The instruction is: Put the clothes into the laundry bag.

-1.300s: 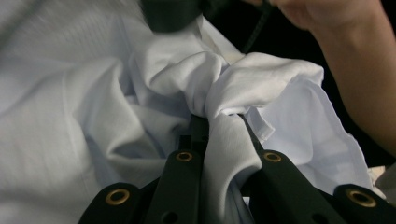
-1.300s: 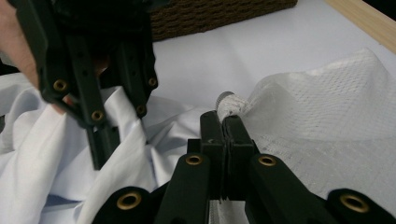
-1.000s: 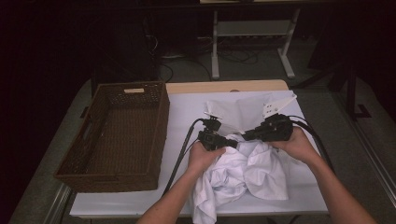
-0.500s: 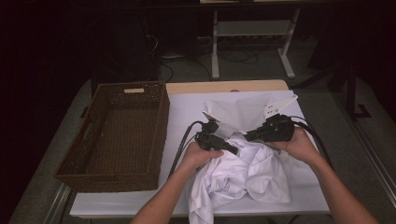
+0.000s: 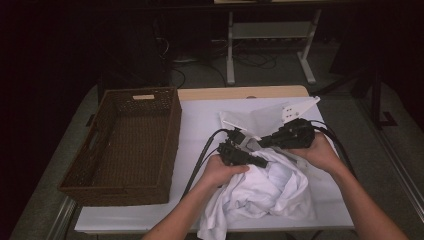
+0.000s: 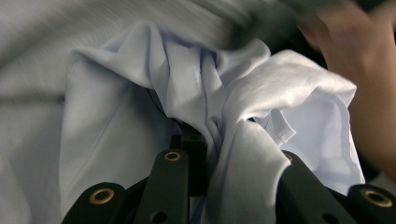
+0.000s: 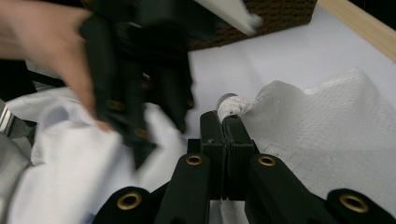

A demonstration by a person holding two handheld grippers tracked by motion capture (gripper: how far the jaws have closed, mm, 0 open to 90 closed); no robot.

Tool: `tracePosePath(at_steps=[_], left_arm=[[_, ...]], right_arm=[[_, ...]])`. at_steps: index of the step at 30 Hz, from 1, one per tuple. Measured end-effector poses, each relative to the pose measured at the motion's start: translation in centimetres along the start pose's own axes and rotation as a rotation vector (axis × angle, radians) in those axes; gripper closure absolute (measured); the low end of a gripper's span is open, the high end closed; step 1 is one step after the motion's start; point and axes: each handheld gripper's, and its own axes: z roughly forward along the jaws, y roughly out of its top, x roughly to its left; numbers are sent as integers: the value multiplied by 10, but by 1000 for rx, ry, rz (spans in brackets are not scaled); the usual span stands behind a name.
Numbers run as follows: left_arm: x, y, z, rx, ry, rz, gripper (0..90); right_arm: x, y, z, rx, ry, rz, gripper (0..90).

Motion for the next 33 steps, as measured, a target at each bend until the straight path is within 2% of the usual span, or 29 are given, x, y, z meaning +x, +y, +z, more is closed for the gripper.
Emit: tracePosePath(at_steps=[1,3,4,6,8,10,12,15,17,19,21,23,24,26,29,31,33], left_arm=[[4,2,2,-40,27,-9,769],[21,2,0,-114,99,-72,767],[28,0,-2,-129,144,-89,763],[39,-6,-9,-148,203,-112,747],[41,-10,-12,-132,218,-123,676],[36,-14,-19,-108,241,-105,525],[28,-16,-29,-73,236,-95,382],[16,-20,-40,-20,229,-50,310],[14,-20,-36,1,214,-57,279],[18,-18,-21,19,193,-65,289],[23,-16,-5,29,206,-58,368],[27,-16,4,8,218,-54,620],[26,-16,5,-8,214,-44,687],[22,-16,1,-23,217,-11,763],[8,-17,-18,-30,175,49,791],[-4,-18,-34,-27,162,107,799],[-14,-20,-49,-26,140,144,801]], right_arm=[[1,0,-2,-5,1,3,883],[2,-3,-5,1,-5,6,883],[2,-5,-6,13,-17,10,883],[0,-10,-4,38,-32,20,883],[-4,-17,2,67,-36,30,883],[-7,-20,9,76,-32,45,882],[-9,-20,10,69,-38,40,882],[-12,-18,7,58,-53,47,882],[-15,-18,5,66,-65,46,882],[-16,-18,5,75,-71,51,882],[-16,-18,7,84,-68,51,882],[-15,-19,10,97,-64,39,882],[-14,-20,10,105,-64,35,882],[-11,-20,9,115,-64,22,882],[-1,-22,3,106,-54,3,882],[8,-22,-3,98,-51,-21,883],[17,-21,-9,84,-38,-31,883]])
